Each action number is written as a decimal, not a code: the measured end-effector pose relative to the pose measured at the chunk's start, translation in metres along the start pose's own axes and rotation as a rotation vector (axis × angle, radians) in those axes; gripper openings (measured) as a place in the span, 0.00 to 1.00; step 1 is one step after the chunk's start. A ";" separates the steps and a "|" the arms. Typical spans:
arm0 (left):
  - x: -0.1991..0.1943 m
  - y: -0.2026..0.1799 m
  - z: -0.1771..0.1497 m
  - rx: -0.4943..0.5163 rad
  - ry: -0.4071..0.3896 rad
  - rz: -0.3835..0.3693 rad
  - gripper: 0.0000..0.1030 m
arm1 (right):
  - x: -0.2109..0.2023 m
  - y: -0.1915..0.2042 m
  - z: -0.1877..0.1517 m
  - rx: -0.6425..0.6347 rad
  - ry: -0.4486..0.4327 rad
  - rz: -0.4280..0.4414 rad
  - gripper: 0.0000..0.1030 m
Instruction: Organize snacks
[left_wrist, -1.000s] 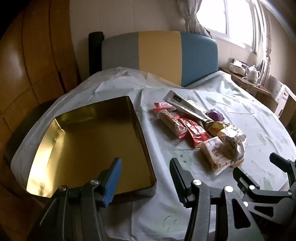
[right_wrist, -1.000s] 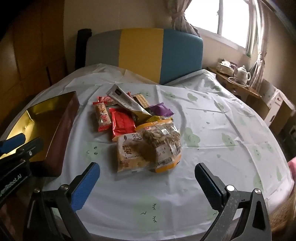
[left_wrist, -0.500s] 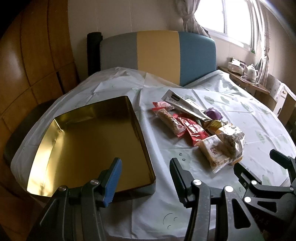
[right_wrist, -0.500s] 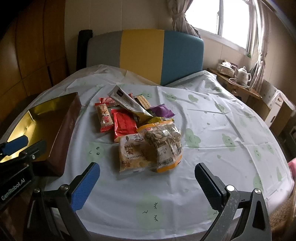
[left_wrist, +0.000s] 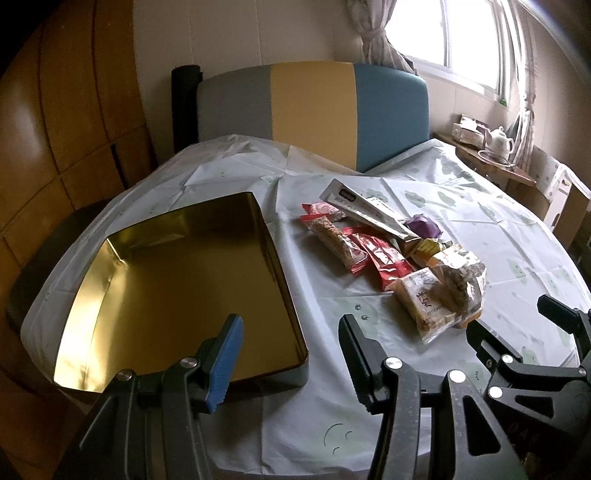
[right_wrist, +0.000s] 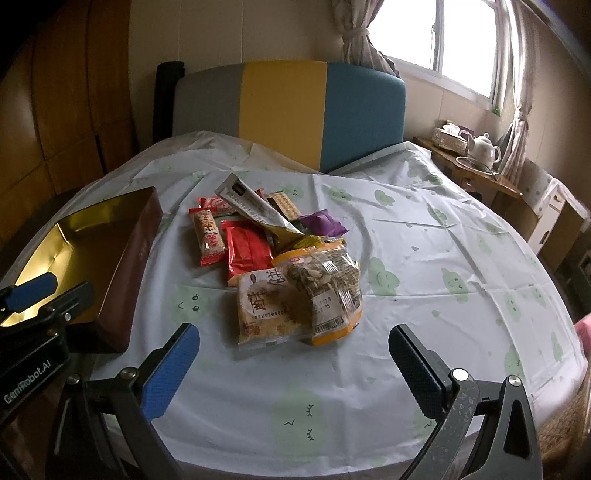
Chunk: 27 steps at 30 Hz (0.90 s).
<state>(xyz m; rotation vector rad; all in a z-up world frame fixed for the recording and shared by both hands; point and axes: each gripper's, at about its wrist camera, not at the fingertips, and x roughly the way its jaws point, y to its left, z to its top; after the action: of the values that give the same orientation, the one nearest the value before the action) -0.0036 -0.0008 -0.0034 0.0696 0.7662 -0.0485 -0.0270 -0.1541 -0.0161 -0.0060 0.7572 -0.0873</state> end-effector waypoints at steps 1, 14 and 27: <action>0.000 0.000 0.000 0.000 0.000 0.000 0.53 | 0.000 0.000 0.000 0.001 -0.001 -0.001 1.00; -0.002 -0.002 0.000 0.003 -0.006 -0.003 0.53 | -0.002 -0.002 0.000 0.003 -0.006 -0.002 1.00; -0.003 -0.001 0.001 0.005 -0.004 -0.005 0.53 | 0.000 -0.004 0.001 0.006 -0.007 -0.002 1.00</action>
<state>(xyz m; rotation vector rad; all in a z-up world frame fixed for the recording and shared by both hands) -0.0048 -0.0020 -0.0003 0.0720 0.7626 -0.0556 -0.0267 -0.1581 -0.0146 -0.0016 0.7504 -0.0917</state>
